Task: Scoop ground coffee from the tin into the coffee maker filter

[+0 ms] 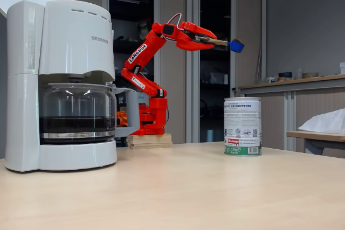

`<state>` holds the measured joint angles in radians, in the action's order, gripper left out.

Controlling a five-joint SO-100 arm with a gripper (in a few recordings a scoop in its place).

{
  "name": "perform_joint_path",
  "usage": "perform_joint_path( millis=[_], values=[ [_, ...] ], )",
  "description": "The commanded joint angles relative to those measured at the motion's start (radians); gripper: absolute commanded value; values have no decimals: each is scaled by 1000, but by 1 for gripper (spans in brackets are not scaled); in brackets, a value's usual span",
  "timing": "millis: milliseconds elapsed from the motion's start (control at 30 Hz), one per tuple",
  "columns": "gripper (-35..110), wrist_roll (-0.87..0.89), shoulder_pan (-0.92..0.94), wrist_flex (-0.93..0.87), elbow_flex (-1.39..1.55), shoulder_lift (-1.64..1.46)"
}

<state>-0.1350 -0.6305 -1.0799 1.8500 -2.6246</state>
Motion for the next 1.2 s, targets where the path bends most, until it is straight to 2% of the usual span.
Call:
perform_joint_path(
  millis=[0, 267, 567, 833, 1167],
  values=[
    [0, 14, 46, -21, -83, -21],
    [0, 6, 219, -109, -377, 86],
    [0, -9, 459, -140, -476, 117],
    [0, 26, 670, -84, -531, 221],
    [0, 58, 816, 3, -551, 262]
  ],
)
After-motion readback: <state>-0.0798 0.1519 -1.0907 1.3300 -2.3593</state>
